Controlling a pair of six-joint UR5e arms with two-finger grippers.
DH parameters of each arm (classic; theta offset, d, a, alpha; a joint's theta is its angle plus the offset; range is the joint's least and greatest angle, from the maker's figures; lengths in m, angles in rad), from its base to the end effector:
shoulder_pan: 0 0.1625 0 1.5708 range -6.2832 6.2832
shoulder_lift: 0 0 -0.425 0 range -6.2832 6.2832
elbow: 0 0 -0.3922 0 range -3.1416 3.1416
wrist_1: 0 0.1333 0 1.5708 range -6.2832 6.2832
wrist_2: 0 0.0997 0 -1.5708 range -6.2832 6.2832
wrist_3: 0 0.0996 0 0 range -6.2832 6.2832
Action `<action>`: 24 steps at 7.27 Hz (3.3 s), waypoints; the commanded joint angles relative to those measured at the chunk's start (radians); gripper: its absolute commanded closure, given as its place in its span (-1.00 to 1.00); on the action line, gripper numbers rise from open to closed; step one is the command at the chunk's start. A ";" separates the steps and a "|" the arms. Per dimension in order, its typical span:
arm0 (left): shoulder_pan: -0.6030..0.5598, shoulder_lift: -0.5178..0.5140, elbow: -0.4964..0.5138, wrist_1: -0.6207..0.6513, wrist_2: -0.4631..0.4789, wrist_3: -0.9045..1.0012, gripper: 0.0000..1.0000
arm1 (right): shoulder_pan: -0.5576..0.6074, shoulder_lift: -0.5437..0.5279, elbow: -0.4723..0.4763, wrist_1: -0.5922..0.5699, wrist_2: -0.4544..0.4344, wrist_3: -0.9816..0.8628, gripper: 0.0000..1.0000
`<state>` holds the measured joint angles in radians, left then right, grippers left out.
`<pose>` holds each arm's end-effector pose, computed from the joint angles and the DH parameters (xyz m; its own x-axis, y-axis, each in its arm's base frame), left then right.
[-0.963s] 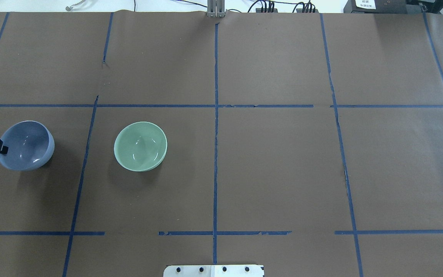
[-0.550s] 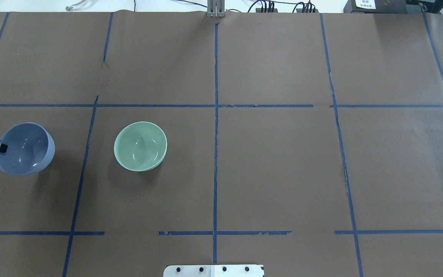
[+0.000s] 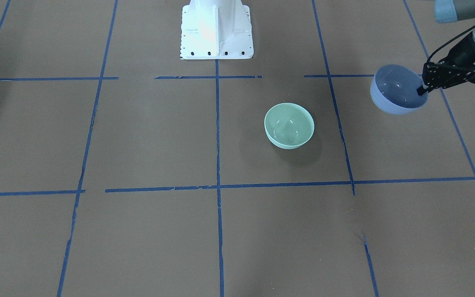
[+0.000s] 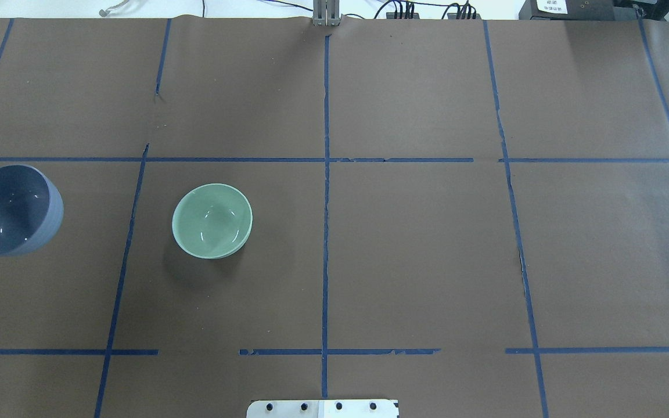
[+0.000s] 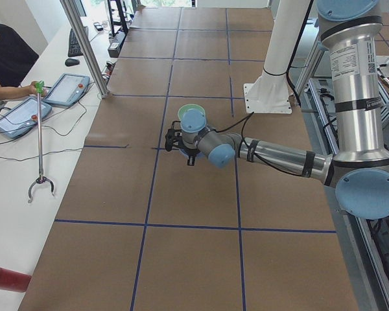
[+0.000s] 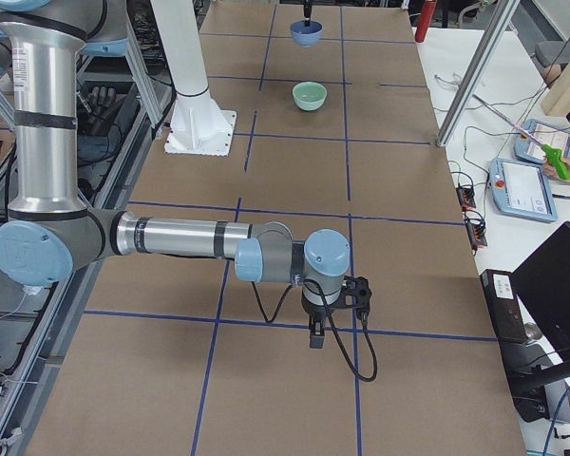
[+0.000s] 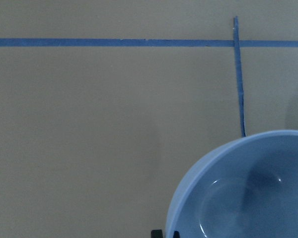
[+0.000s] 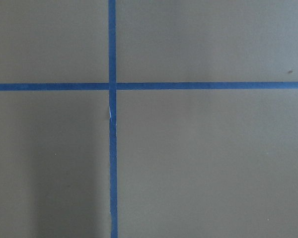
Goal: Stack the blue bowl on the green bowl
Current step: 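Lift the blue bowl with the left gripper off the table, then carry the blue bowl with the left gripper over the green bowl, then lower the blue bowl into the green bowl and open the left gripper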
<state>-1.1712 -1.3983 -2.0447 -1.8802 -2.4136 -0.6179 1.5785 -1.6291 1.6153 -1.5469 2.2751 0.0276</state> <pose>0.1096 -0.4110 0.4619 0.5485 0.0953 -0.8307 -0.0012 0.9936 0.1132 0.0724 -0.4673 0.6671 0.7616 0.0269 0.6475 -0.0287 0.9996 -0.0078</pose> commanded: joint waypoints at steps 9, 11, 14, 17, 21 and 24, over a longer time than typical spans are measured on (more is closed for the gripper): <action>0.346 -0.427 0.044 0.115 0.188 -0.598 1.00 | 0.000 0.000 0.000 -0.001 0.000 0.000 -1.00; 0.386 -0.430 0.089 0.098 0.214 -0.599 1.00 | 0.000 0.000 0.000 0.001 0.001 0.000 -1.00; 0.406 -0.439 0.141 0.037 0.226 -0.602 1.00 | 0.000 0.000 0.000 0.001 0.001 0.000 -1.00; 0.412 -0.441 0.158 0.027 0.228 -0.594 0.51 | 0.000 0.000 0.000 0.001 0.000 0.000 -1.00; 0.410 -0.441 0.149 -0.004 0.228 -0.586 -1.00 | 0.000 0.000 0.000 -0.001 0.000 0.000 -1.00; 0.314 -0.432 0.062 0.012 0.226 -0.509 -1.00 | 0.000 0.000 0.000 0.001 0.000 0.000 -1.00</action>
<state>-0.7999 -1.8336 -1.9436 -1.8791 -2.1855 -1.1863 1.5785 -1.6291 1.6153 -1.5464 2.2756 0.0280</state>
